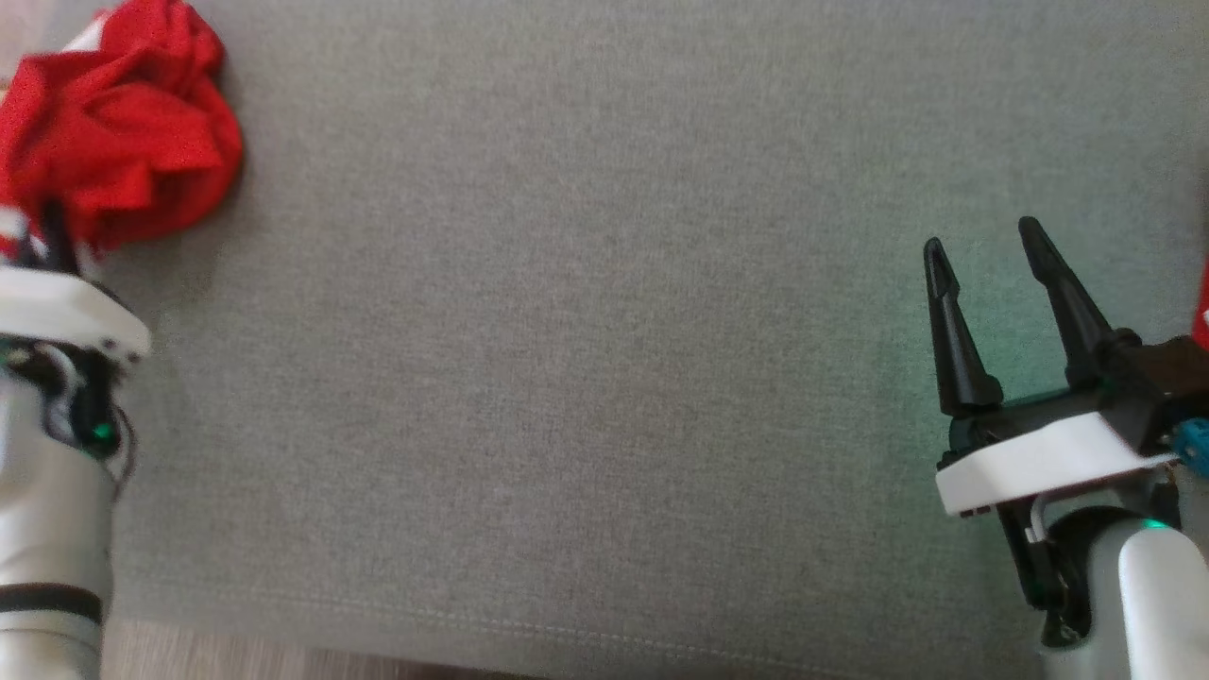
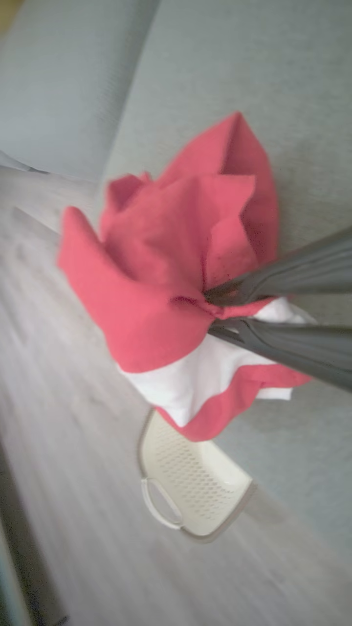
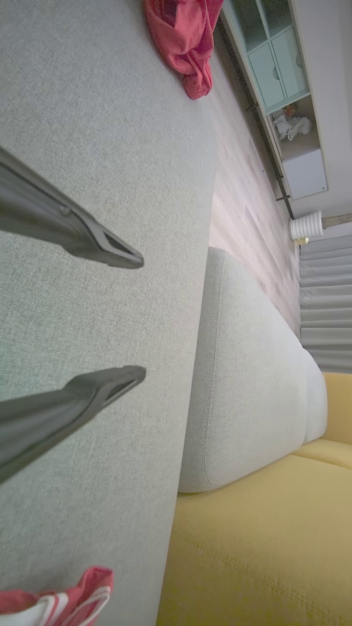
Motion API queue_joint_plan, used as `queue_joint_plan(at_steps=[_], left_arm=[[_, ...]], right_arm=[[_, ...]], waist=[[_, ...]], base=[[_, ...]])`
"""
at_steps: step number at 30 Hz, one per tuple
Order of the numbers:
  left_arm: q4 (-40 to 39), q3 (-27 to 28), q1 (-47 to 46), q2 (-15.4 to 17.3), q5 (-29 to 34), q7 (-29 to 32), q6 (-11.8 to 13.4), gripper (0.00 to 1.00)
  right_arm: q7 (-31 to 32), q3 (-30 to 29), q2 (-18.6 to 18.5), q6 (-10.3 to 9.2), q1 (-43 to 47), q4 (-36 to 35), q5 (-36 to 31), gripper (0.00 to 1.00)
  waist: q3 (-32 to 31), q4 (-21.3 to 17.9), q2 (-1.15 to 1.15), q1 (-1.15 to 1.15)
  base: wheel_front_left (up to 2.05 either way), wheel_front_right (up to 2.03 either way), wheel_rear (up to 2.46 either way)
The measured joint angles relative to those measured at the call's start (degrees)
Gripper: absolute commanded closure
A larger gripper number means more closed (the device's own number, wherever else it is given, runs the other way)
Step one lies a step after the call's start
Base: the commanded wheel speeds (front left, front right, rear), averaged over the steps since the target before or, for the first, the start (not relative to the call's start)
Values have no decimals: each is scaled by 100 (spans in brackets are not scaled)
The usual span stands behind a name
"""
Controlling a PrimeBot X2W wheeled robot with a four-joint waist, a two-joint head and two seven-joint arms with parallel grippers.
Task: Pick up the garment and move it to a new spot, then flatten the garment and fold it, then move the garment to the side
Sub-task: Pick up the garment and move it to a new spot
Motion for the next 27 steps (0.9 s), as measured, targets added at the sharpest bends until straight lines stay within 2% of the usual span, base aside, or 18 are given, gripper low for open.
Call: queue_joint_plan(at_steps=[3, 7, 14, 15, 22, 27], left_arm=[[-756, 165, 233, 45, 176, -8, 126, 100], [-1680, 330, 993, -5, 359, -8, 264, 100], [-3252, 288, 2308, -118, 572, 47, 535, 100], [-3252, 288, 2308, -118, 572, 47, 535, 100], [-5237, -54, 3665, -213, 746, 751, 829, 100], [-6216, -431, 4288, -394, 805, 1143, 883, 100]], right_arm=[[-104, -99, 1, 0, 16, 114, 93, 0], [-224, -187, 2, 0, 70, 258, 194, 0], [-385, -247, 11, 0, 512, 558, 396, 0], [-385, -247, 11, 0, 512, 558, 396, 0], [-454, -183, 16, 0, 790, 645, 498, 0], [-456, -161, 19, 0, 861, 644, 591, 0]], waist=[[-230, 10, 0, 0], [-601, 14, 0, 0], [-1341, -24, 0, -1], [-1341, -24, 0, -1], [-1948, -202, 0, -1], [-2077, -495, 0, -1]], base=[[0, 0, 0], [0, 0, 0], [0, 0, 0], [0, 0, 0], [0, 0, 0], [0, 0, 0]])
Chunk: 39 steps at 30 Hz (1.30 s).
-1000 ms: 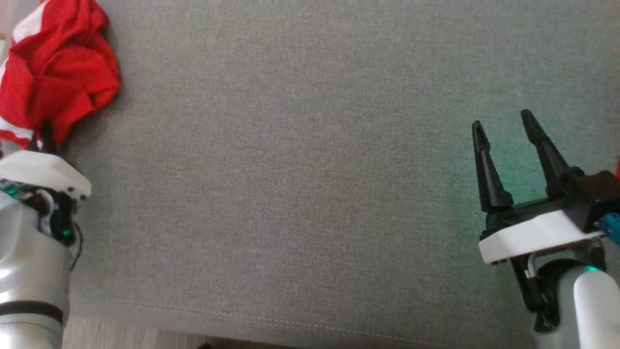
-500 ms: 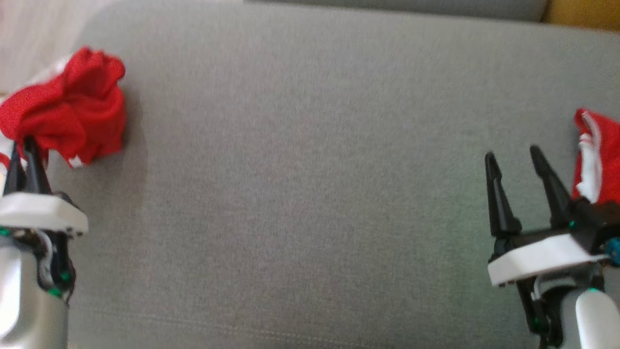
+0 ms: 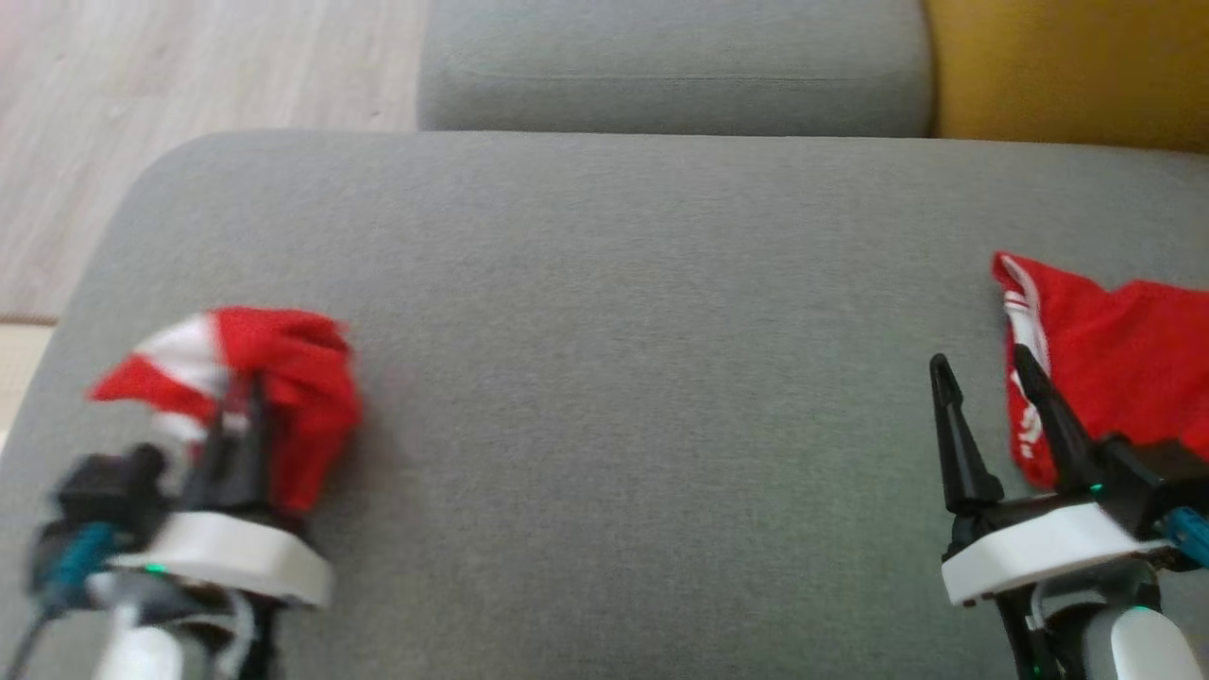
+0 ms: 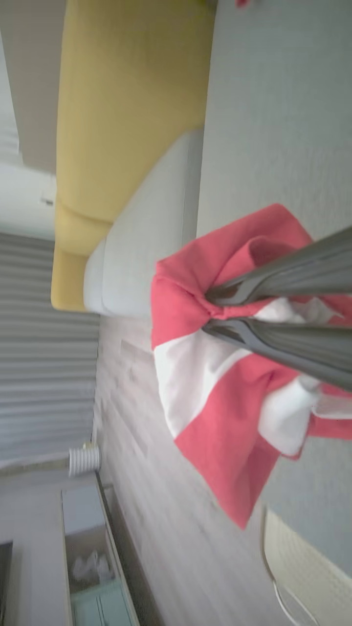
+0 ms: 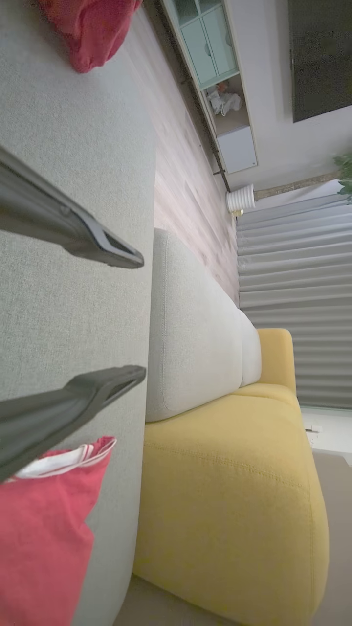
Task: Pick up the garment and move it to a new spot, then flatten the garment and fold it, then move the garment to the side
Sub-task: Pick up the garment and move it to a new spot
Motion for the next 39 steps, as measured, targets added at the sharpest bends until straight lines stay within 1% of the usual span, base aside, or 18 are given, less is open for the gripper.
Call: queue_joint_plan(at_steps=[1, 5, 9, 13, 19, 23, 24, 25, 26, 27, 28, 30, 33, 36, 39], left_arm=[[-113, -155, 36, -37, -1, 80, -26, 100], [-201, -782, 60, -193, 0, 236, -318, 100], [151, -1386, -93, -413, 10, 270, -643, 100], [538, -1944, -618, -622, 158, 255, -905, 100], [877, -2549, -1703, -876, 324, 26, -1105, 100], [1340, -2830, -2201, -929, 344, 27, -1169, 100], [1494, -2913, -2260, -932, 349, 80, -1172, 93], [1659, -2984, -2307, -929, 347, 116, -1176, 93], [1786, -3048, -2322, -929, 344, 120, -1199, 69], [1896, -3129, -2338, -927, 345, 115, -1200, 2], [1971, -3193, -2345, -926, 345, 71, -1216, 0], [2069, -3341, -2388, -902, 349, -35, -1217, 0], [2070, -3517, -2413, -866, 352, -286, -1221, 0], [1876, -3510, -2302, -799, 297, -678, -1213, 0], [1640, -3357, -2074, -743, 190, -872, -1043, 0]], right_arm=[[0, -3, 0, 0, 0, -11, 10, 0], [-3, -3, 0, 0, -4, -46, 96, 0], [-8, 41, 0, 0, -34, -47, 153, 0], [-70, 87, 1, 0, -68, -58, 214, 0], [-232, 100, 0, 0, -307, -58, 330, 0], [-366, 123, 0, 0, -407, -33, 439, 0], [-397, 141, 0, 0, -427, -15, 459, 0], [-434, 166, 0, 0, -449, 12, 479, 0], [-474, 189, 1, 0, -477, 41, 509, 0], [-510, 194, 1, 0, -515, 80, 512, 0], [-527, 194, 1, 0, -545, 114, 513, 0], [-561, 182, 1, 0, -575, 167, 512, 0], [-587, 182, 1, 0, -604, 233, 511, 0], [-600, 142, 0, 0, -620, 256, 478, 0], [-542, 99, 0, 0, -620, 264, 381, 0]], waist=[[-6, -59, 0, 0], [75, -288, 0, 0], [235, -580, 0, 0], [450, -941, 0, 0], [915, -1493, 0, 0], [1295, -1797, 0, 1], [1385, -1863, 0, 1], [1473, -1928, 0, 1], [1553, -1985, 0, 1], [1627, -2035, 0, 1], [1695, -2082, 0, 2], [1787, -2130, 0, 2], [1786, -2069, 0, 1], [1657, -1844, 0, 1], [1527, -1630, 0, 1]], base=[[0, 0, 0], [0, 0, 0], [0, 0, 0], [0, 0, 0], [0, 0, 0], [0, 0, 0], [0, 0, 0], [0, 0, 0], [0, 0, 0], [0, 0, 0], [0, 0, 0], [0, 0, 0], [0, 0, 0], [0, 0, 0], [0, 0, 0]])
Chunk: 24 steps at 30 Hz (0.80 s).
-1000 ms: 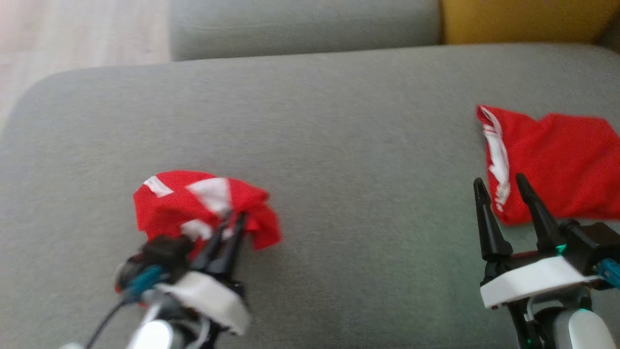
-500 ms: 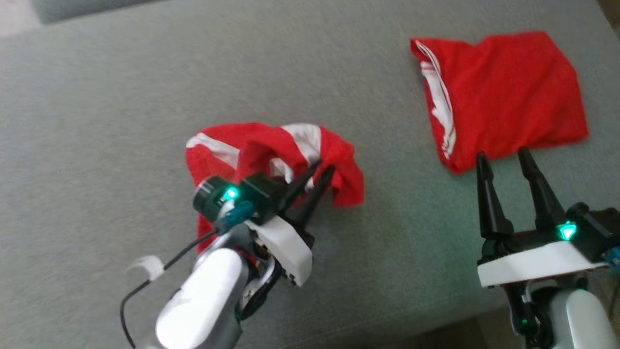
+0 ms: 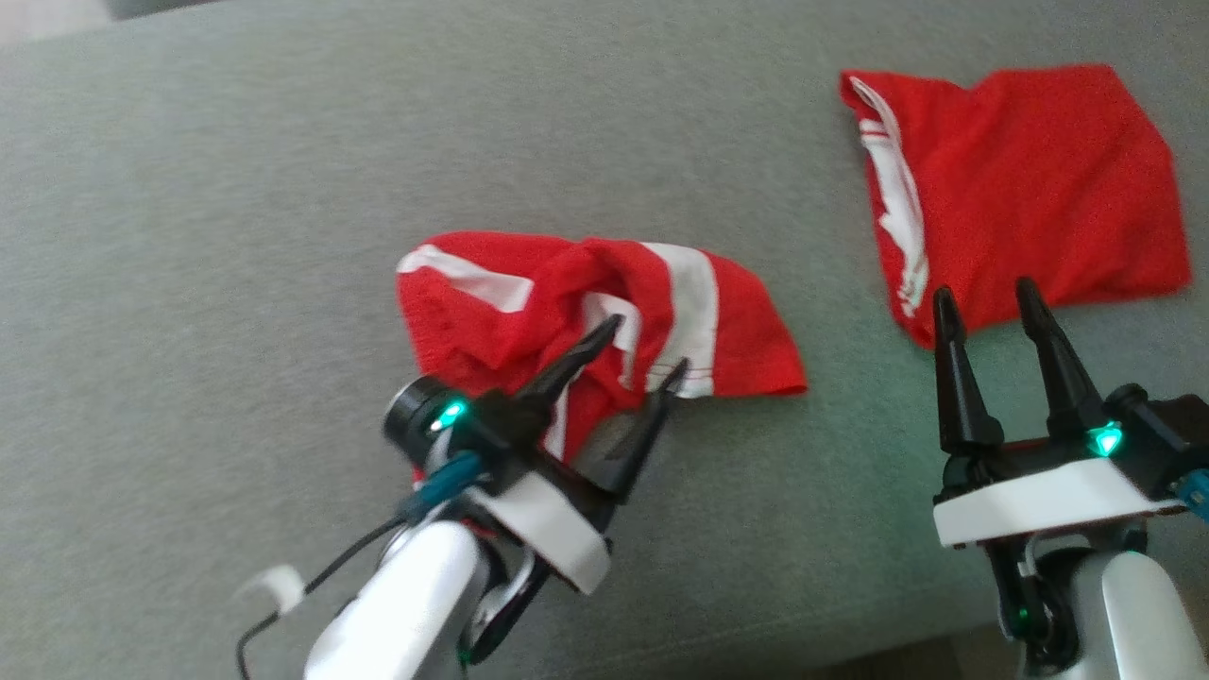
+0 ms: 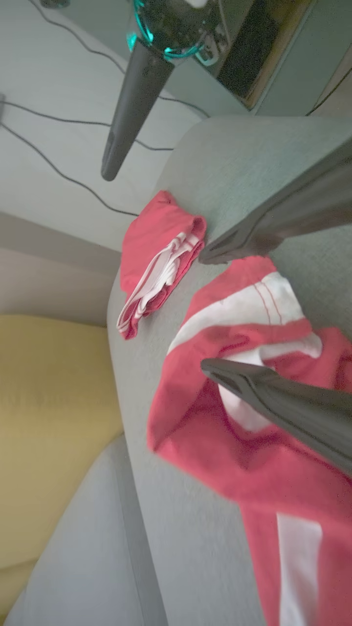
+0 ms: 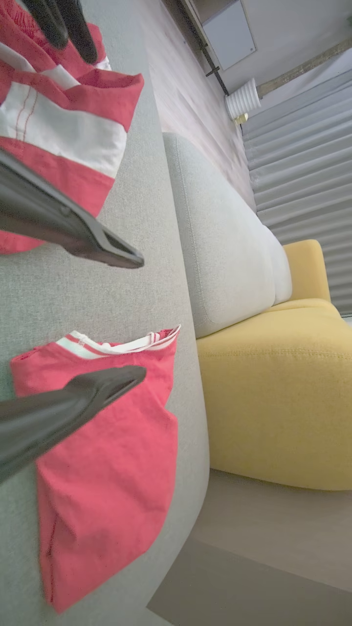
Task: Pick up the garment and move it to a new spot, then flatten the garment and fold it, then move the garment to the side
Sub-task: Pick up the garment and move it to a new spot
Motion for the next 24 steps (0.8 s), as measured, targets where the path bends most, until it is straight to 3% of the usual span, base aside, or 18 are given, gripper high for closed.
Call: queue_joint_plan(at_steps=[13, 18, 24], left_arm=[[-377, 1474, 859, 309, -468, -269, 1022, 0], [-391, 1938, 1110, 508, -577, -272, 1189, 0], [-514, 2372, 1557, 786, -818, -278, 1126, 0]], right_arm=[[313, -68, -1, 0, 191, -75, -247, 0], [380, -70, 0, 0, 286, -80, -304, 0], [419, -69, 0, 0, 448, -97, -382, 0]], waist=[[-736, 939, 0, 0], [-913, 1147, 0, 0], [-1156, 1288, 0, 0]], base=[[0, 0, 0], [0, 0, 0], [0, 0, 0]])
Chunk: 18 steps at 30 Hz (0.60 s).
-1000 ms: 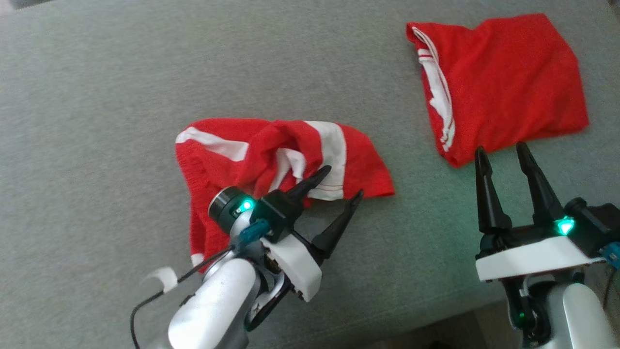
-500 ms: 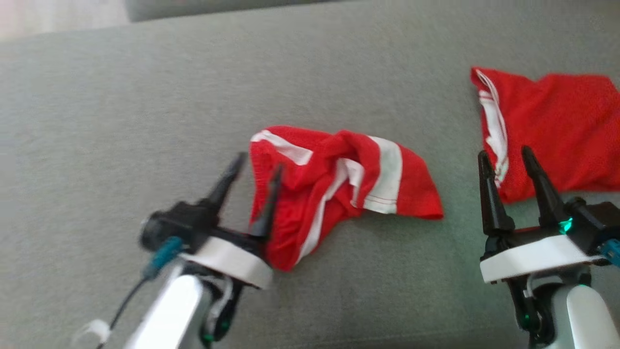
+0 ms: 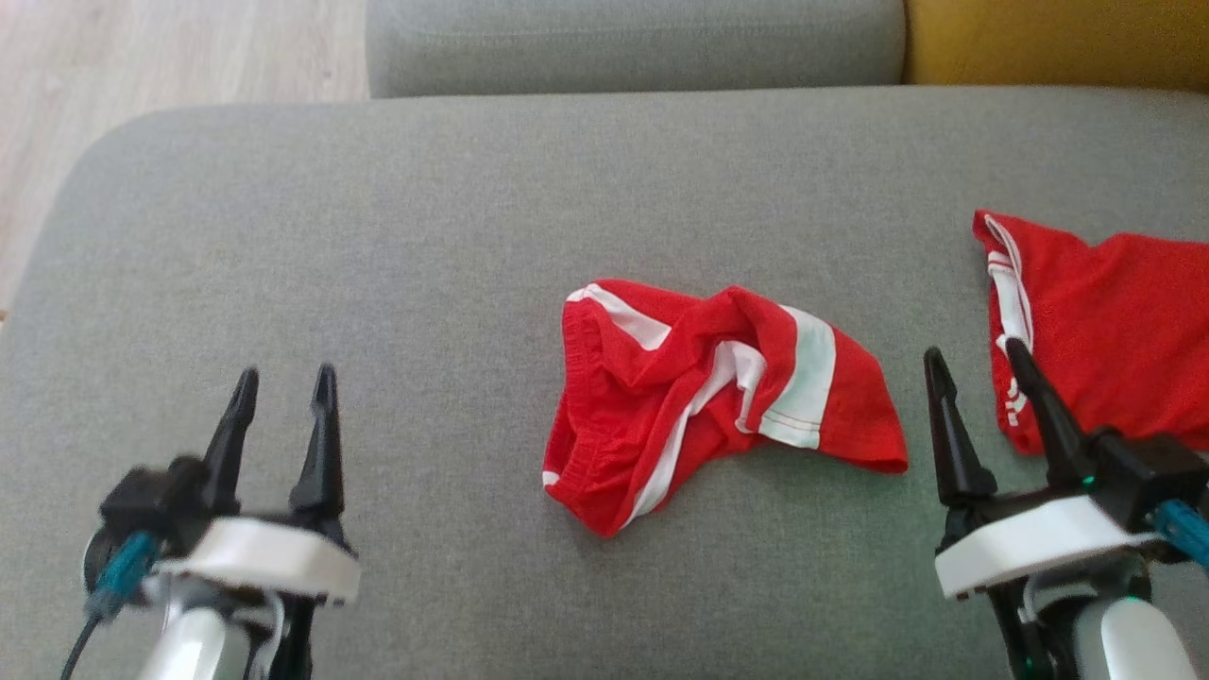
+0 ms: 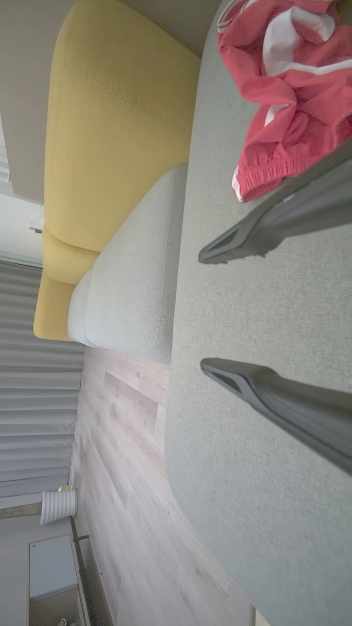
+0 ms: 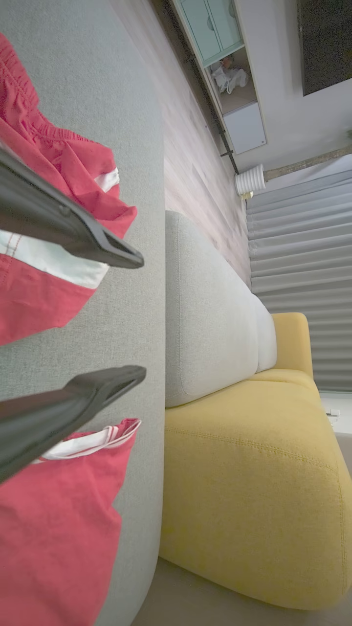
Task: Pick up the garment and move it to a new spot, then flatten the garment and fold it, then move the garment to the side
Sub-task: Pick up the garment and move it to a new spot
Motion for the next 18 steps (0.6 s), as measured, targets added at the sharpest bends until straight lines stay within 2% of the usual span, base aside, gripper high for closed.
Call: queue_joint_plan(at_steps=[5, 13, 18], left_arm=[[-151, 42, 441, 138, -73, 1, -145, 0], [-511, -115, 954, 263, -65, 91, -133, 0], [-708, -141, 1121, 341, 42, 162, -23, 0]], right_arm=[[27, 2, 0, 0, 179, 4, -9, 0], [89, 0, 1, 0, 553, -158, -67, 0], [137, -23, 2, 0, 743, -216, -67, 0]], waist=[[-179, -6, 0, 0], [-460, -106, 0, 0], [-547, -152, 0, 0]], base=[[0, 0, 0], [0, 0, 0], [0, 0, 0]])
